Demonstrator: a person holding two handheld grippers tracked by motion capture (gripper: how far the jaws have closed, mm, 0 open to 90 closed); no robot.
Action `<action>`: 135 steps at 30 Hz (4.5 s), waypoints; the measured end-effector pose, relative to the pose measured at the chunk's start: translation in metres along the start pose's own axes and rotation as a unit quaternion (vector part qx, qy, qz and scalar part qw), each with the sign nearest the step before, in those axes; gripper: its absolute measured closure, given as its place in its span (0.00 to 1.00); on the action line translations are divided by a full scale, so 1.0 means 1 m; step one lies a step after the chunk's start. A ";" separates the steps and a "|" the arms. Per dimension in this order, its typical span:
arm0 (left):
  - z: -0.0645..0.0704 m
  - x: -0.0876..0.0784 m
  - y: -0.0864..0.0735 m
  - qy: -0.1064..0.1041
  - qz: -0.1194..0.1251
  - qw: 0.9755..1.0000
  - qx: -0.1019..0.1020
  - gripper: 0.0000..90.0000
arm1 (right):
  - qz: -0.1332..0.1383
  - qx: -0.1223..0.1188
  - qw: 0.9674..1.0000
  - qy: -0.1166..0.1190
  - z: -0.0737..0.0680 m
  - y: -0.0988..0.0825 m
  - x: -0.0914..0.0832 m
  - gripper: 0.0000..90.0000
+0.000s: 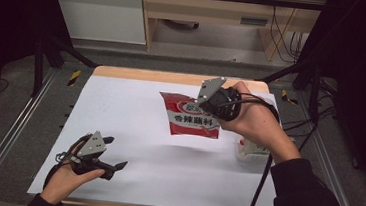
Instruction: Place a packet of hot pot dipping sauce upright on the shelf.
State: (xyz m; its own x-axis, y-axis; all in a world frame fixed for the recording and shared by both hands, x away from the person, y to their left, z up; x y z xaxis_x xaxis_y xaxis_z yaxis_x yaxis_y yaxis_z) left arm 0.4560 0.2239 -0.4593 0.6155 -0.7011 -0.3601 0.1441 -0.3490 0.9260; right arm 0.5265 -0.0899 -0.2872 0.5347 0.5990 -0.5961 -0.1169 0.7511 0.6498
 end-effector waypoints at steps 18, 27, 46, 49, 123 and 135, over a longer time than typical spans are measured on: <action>-0.019 -0.014 -0.013 0.041 0.014 0.999 -0.030 0.08 | 0.020 0.016 0.999 -0.048 0.030 -0.005 -0.021 0.99; -0.016 -0.009 -0.013 0.036 0.011 0.999 -0.025 0.07 | 0.025 0.023 0.997 -0.069 0.039 -0.010 -0.030 0.99; -0.006 -0.005 -0.021 0.022 -0.010 1.000 -0.005 0.07 | 0.028 0.048 0.991 -0.122 0.056 -0.040 -0.042 0.99; -0.006 -0.004 -0.022 0.022 -0.014 1.000 -0.005 0.07 | 0.033 0.054 0.989 -0.131 0.061 -0.046 -0.044 0.99; 0.002 0.002 -0.029 0.006 -0.037 0.999 0.001 0.07 | 0.020 0.172 0.956 -0.238 0.106 -0.146 -0.069 1.00; 0.004 0.003 -0.029 0.001 -0.041 0.999 0.006 0.07 | 0.010 0.179 0.956 -0.232 0.107 -0.156 -0.052 1.00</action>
State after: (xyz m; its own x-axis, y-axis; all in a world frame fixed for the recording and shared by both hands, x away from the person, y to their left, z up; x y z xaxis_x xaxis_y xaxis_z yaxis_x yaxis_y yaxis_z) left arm 0.4505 0.2298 -0.4878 0.6032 -0.6686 -0.4349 0.1858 -0.4124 0.8918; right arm 0.6068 -0.2679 -0.3069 0.8582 0.3624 -0.3635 0.1189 0.5486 0.8276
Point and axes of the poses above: each handheld gripper's, and its own axes: x roughly forward along the jaws, y roughly out of its top, z roughly to its right, the point moved 5 cm from there along x, roughly forward along the jaws, and after that the axes turned 14 degrees about z, right-handed, at the moved point
